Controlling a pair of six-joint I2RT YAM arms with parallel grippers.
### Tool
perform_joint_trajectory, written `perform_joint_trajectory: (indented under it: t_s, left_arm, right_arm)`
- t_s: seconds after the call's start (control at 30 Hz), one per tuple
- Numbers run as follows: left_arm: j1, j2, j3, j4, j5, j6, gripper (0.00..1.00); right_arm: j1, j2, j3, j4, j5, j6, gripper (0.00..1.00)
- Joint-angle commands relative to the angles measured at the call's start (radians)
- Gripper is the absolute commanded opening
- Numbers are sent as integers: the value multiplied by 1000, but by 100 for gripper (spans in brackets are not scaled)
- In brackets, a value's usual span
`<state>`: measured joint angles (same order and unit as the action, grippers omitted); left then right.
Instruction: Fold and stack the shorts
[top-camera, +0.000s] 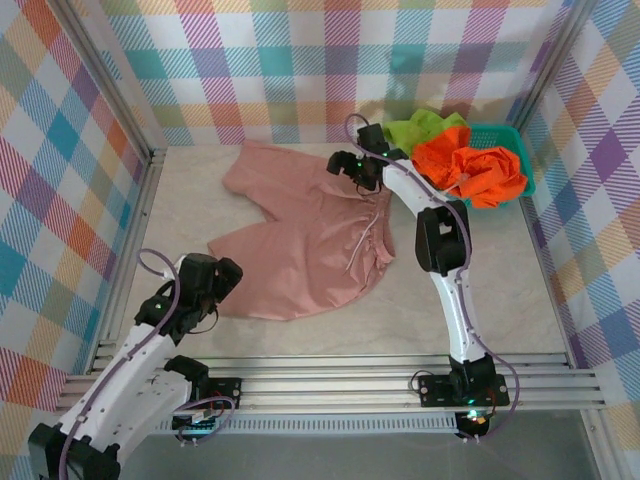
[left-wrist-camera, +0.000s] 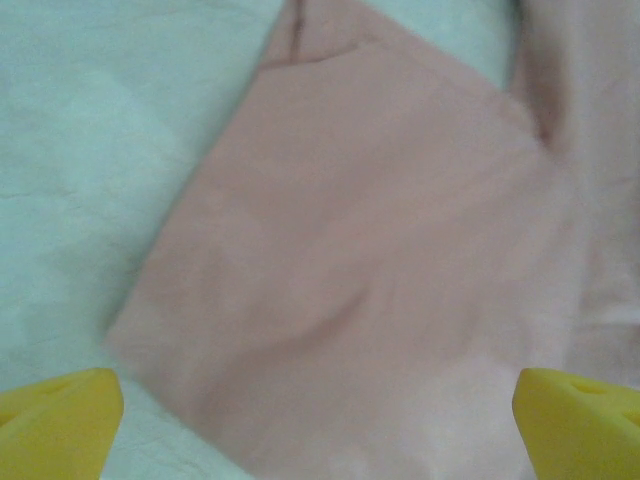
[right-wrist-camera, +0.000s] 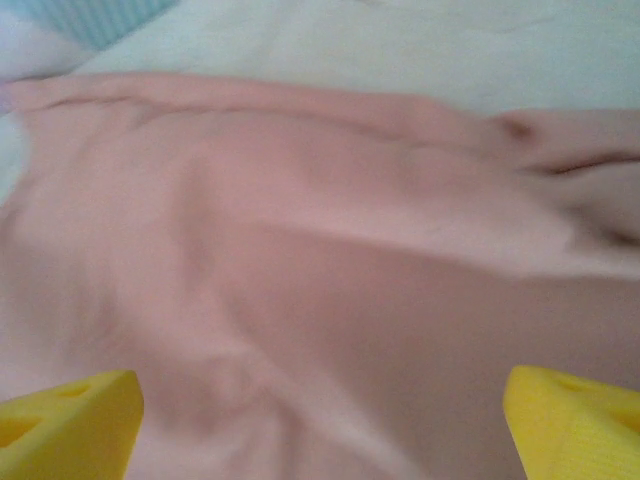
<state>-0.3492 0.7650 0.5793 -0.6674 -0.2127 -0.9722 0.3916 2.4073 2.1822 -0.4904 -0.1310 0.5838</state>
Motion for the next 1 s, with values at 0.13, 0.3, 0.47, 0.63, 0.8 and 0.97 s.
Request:
perform_joint_trajectory:
  t_s: [0.13, 0.3, 0.47, 0.63, 0.8, 0.97]
  left_arm:
    - [12, 116, -44, -54, 21, -8, 95]
    - [12, 192, -72, 8, 19, 14, 84]
    - [13, 250, -108, 107, 33, 33, 72]
    - [13, 322, -118, 161, 29, 46, 59]
    - [13, 353, -118, 208, 23, 58, 39]
    - [14, 382, -56, 185, 4, 101, 4]
  right_arm:
    - [93, -410, -272, 192, -82, -112, 93]
    - [98, -651, -596, 304, -70, -124, 92]
    - [95, -818, -813, 306, -65, -167, 92]
    - [97, -933, -975, 274, -73, -202, 92]
    - [97, -1016, -1089, 230, -55, -254, 92]
    - [96, -1091, -1185, 217, -37, -276, 92]
